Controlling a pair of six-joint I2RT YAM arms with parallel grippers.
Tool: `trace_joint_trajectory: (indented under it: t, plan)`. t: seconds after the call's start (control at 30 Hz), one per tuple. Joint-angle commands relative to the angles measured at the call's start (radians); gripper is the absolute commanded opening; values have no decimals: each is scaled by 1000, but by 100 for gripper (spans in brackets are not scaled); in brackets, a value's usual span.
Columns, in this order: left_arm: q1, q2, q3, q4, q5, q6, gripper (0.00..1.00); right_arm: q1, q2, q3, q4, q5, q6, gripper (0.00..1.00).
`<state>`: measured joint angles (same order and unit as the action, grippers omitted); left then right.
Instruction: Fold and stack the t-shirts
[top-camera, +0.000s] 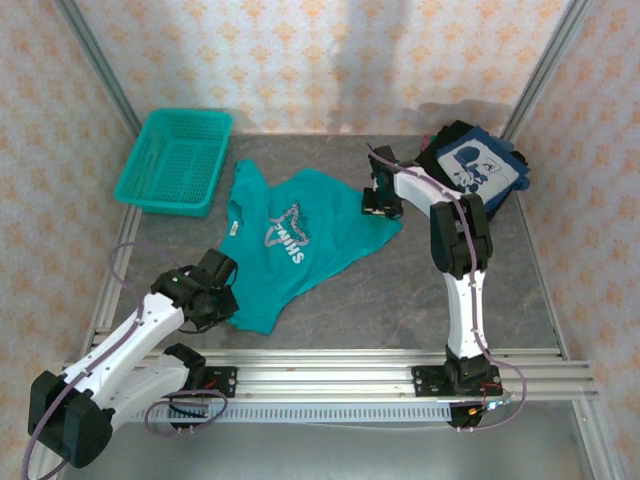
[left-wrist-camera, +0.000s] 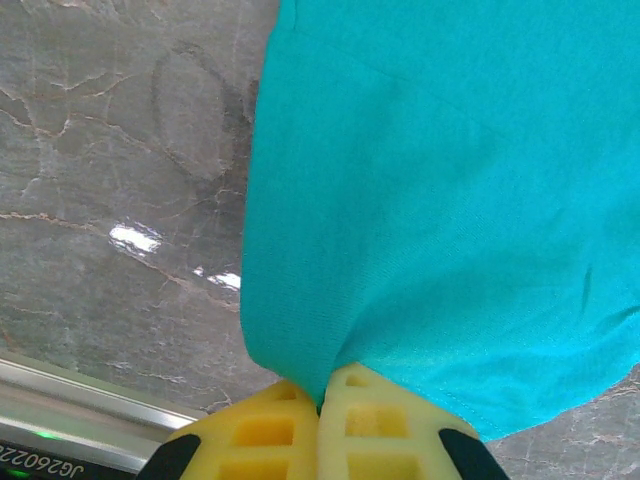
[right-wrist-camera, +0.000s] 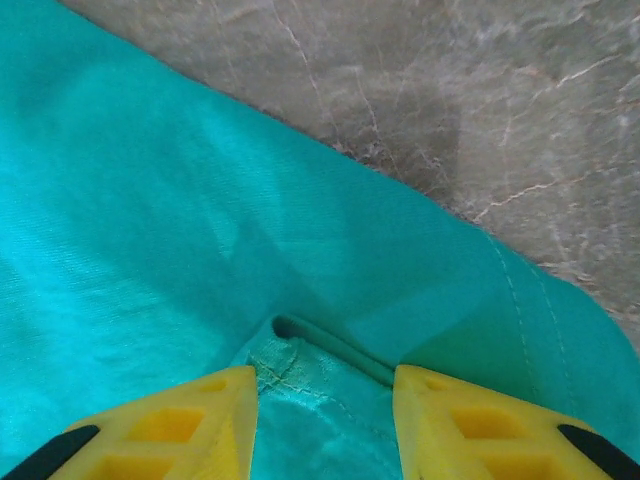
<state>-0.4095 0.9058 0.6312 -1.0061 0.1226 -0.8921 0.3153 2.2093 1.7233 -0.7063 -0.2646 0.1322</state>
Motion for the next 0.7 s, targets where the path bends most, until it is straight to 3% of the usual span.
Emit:
trace_joint_trajectory:
  t: [0.0, 0.43, 0.67]
  plan:
    - [11, -10, -13, -21, -9, -14, 0, 1, 19, 46, 10, -6, -14, 38]
    - [11, -4, -14, -15, -8, -14, 0, 8, 36, 64, 11, -14, -10, 32]
    - [12, -7, -13, -17, -12, -16, 0, 8, 6, 63, 33, 4, 3, 9]
